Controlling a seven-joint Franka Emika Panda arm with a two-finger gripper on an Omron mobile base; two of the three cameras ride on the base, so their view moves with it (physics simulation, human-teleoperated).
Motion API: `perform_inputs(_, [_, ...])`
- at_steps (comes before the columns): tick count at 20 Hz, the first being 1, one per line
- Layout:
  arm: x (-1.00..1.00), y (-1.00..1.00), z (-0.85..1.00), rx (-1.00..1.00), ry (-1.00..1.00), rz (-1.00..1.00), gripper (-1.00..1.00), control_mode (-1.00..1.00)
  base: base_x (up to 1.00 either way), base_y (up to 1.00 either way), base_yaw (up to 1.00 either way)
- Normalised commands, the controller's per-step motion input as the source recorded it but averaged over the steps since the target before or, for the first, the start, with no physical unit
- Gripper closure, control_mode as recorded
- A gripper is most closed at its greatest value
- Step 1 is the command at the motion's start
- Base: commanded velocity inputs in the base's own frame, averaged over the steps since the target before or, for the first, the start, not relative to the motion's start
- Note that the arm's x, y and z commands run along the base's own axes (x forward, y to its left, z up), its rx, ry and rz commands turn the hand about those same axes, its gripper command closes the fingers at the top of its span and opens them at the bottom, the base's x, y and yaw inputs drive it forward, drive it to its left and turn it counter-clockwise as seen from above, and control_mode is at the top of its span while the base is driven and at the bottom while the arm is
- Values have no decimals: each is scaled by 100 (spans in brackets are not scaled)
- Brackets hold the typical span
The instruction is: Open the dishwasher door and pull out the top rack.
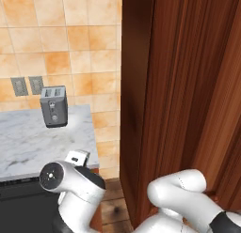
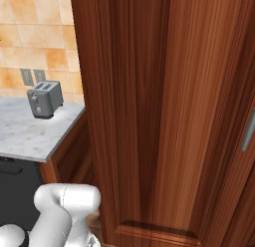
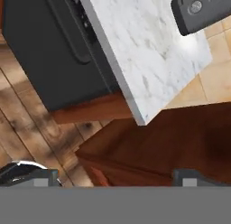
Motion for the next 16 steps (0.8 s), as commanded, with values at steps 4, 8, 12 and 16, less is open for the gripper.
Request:
perform_inputs(4, [6, 100, -66, -27, -7, 36, -100, -100, 0, 0, 0])
perform_inputs(8, [0, 100, -39, -15, 0, 3, -100, -100, 0, 0, 0])
perform_inputs(12, [0, 100, -33, -2, 0, 0, -100, -100, 0, 0, 0])
perform_inputs(16, [2, 90, -49, -1, 0, -10, -100, -100, 0, 0, 0])
